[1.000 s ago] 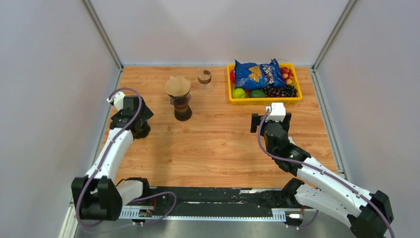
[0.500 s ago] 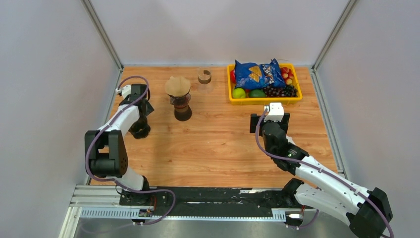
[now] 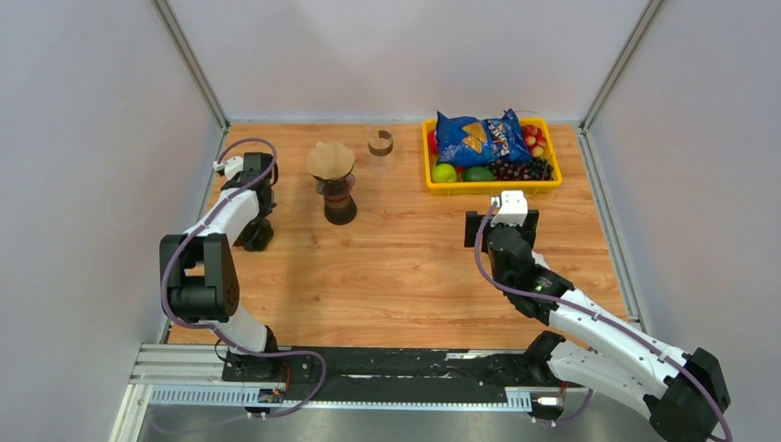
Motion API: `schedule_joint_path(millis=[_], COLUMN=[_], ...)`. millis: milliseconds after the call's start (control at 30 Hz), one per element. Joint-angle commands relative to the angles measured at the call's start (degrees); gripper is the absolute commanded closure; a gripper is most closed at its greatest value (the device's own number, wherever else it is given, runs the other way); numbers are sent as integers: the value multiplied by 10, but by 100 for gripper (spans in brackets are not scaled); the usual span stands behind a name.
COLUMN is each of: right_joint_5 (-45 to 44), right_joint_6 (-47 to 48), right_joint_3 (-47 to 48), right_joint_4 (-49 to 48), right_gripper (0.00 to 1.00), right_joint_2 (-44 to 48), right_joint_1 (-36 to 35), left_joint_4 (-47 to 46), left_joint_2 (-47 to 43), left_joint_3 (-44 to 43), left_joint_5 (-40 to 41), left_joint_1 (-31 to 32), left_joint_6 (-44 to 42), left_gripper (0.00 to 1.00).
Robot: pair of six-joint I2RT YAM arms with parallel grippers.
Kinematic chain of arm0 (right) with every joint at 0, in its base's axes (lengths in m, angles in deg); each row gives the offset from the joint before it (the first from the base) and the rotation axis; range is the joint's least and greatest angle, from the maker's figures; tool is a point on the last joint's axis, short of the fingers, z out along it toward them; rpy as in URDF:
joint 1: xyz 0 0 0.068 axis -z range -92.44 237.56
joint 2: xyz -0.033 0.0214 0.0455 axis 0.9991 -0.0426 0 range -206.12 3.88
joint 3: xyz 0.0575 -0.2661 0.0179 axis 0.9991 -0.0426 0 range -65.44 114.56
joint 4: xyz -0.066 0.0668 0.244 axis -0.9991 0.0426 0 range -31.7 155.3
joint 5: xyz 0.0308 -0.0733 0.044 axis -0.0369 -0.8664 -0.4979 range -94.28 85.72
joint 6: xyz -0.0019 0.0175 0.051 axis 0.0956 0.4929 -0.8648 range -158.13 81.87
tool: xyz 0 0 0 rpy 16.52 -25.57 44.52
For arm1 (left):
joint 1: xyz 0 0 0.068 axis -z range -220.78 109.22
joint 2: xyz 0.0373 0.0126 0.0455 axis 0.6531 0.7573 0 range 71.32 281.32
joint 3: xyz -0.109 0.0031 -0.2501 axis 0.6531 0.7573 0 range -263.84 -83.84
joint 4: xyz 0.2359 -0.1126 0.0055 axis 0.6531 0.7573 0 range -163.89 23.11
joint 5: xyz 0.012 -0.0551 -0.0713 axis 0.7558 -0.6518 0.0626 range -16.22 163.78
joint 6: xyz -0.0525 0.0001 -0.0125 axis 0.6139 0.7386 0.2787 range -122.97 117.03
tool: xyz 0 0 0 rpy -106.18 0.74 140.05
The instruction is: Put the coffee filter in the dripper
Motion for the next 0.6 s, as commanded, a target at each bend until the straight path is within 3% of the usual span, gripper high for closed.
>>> schedule_joint_path(millis=[0, 133, 300, 467, 567], right_joint_5=[-7, -7, 1, 6, 18], right_joint_6=[-6, -8, -17, -22, -30], right_joint_3=[20, 20, 21, 29, 39], right_joint_4=[-3, -3, -3, -3, -5], right_gripper=[0, 0, 0, 0, 0], right_joint_2=[0, 0, -3, -18, -21], right_joint_1=[2, 2, 2, 2, 3], left_joint_4=[32, 32, 17, 35, 25], left_joint_2=[-36, -103, -231, -317, -347], left_joint_3=[-2, 13, 26, -44, -84], left_joint_5=[-12, -34, -78, -57, -120], left_joint_1=[-3, -2, -1, 23, 30], left_joint_6=[22, 18, 6, -11, -41], left_gripper=[88, 98, 100, 100, 100])
